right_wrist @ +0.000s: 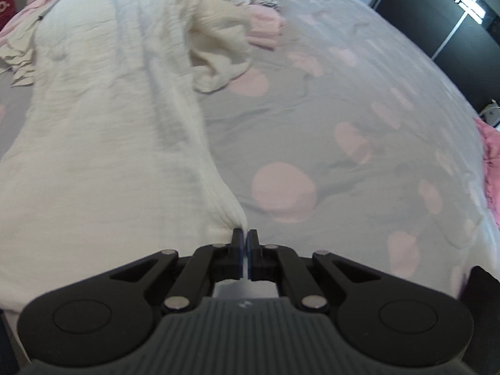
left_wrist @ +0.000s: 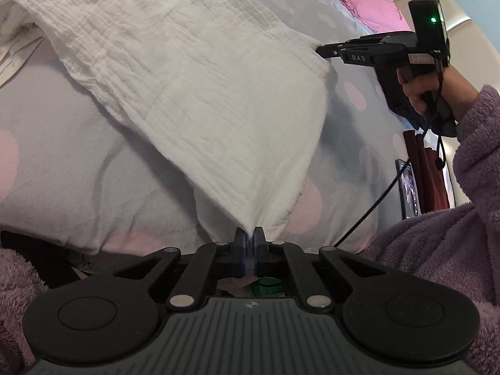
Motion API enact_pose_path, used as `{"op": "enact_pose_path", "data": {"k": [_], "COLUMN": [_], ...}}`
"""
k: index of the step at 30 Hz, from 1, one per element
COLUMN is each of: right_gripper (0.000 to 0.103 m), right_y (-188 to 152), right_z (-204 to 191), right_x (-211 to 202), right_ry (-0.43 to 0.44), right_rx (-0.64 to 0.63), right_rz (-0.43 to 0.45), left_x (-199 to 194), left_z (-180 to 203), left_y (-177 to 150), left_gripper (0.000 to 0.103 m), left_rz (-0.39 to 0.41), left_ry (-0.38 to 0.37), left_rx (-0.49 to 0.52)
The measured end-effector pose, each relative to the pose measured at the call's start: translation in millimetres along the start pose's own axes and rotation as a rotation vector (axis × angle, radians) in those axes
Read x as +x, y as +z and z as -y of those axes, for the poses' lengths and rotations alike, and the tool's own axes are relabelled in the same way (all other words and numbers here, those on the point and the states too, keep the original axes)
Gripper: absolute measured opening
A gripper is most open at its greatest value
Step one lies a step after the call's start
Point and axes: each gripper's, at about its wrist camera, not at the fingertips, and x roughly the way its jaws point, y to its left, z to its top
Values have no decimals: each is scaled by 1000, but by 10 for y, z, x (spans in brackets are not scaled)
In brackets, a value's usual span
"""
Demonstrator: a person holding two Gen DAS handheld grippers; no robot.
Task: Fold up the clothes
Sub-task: 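Open both tools and withdraw from the folded muslin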
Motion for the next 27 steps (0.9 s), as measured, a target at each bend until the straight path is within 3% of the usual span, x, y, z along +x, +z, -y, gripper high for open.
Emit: {"op": "enact_pose_path", "data": {"k": [7, 9, 11, 12, 19, 22, 27], "right_gripper": [4, 7, 21, 23, 25, 27, 27], "right_y": [-41, -59, -72, -75, -119, -155, -254], "right_z": [21, 51, 101, 123, 74, 21, 46], "right_x": [158, 147, 83, 39, -238, -265, -57], "right_ry": [58, 56, 43, 44, 161, 154, 183], "right_rx": [13, 26, 51, 59, -11, -41, 30], "right_rz": [-56, -49, -32, -22, 13, 7, -20], "left_x": [27, 40, 54, 62, 112, 117, 114], "left_z": [-37, -26, -24, -25, -21, -12, 39], "left_y": [19, 16, 12, 12, 44, 54, 66], "left_gripper": [3, 9, 16, 17, 23, 24, 25], "left_rz": [14, 5, -3, -4, 11, 10, 13], "left_ry": [-32, -38, -40, -40, -74, -75, -52], "left_rx": [-25, -19, -17, -20, -37, -32, -15]}}
